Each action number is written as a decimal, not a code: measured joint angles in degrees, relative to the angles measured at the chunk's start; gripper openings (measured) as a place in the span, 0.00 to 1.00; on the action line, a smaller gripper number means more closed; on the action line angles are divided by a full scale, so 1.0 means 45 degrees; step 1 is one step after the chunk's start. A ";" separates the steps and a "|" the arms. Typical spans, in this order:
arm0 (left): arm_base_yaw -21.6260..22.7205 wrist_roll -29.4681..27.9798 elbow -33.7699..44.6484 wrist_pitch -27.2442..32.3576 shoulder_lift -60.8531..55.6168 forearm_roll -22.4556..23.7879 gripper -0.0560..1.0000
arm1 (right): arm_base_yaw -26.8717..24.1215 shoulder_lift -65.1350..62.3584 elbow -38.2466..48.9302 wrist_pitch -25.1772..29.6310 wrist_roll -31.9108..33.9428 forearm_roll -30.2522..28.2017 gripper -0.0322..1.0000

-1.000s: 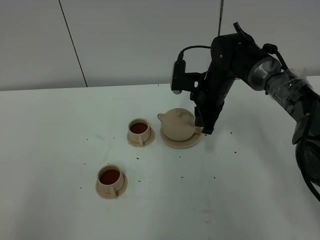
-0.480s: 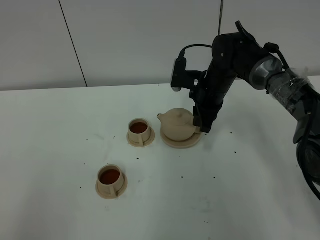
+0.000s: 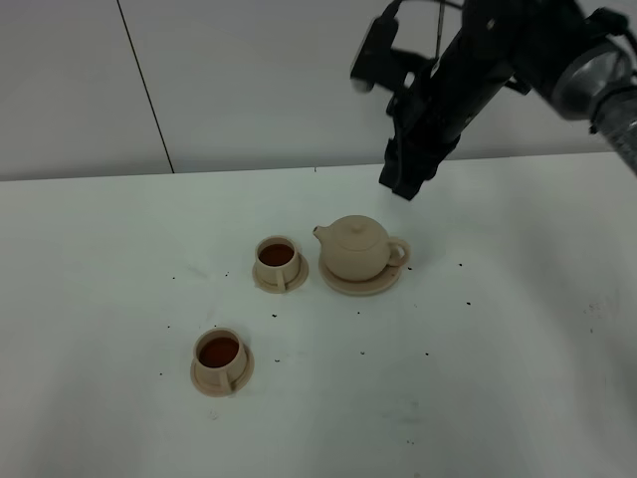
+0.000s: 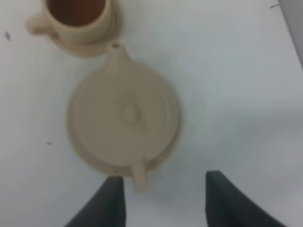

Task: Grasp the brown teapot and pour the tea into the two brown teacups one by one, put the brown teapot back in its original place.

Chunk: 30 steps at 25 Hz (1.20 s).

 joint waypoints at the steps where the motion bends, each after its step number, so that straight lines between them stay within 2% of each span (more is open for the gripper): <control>1: 0.0000 0.0000 0.0000 0.0000 0.0000 0.0000 0.28 | -0.0110 -0.0202 0.0000 0.0038 0.0115 0.0291 0.39; 5: 0.0000 0.0000 0.0000 0.0000 0.0000 0.0000 0.28 | -0.0619 -0.0889 0.0000 0.0049 0.0880 0.1859 0.39; 10: 0.0000 0.0000 0.0000 0.0000 0.0000 0.0000 0.28 | -0.1452 -0.1140 0.0000 0.0065 0.1589 0.4531 0.35; 16: 0.0000 0.0000 0.0000 0.0000 0.0000 0.0000 0.28 | -0.2320 -0.1189 0.0014 0.0090 0.2051 0.6335 0.29; 26: 0.0000 0.0000 0.0000 0.0000 0.0000 0.0000 0.28 | -0.3873 -0.2697 0.0080 0.0104 0.2189 0.6734 0.27; 30: 0.0000 0.0000 0.0000 0.0000 0.0000 0.0000 0.28 | -0.4419 -0.3454 0.0080 0.0116 0.2189 0.5889 0.27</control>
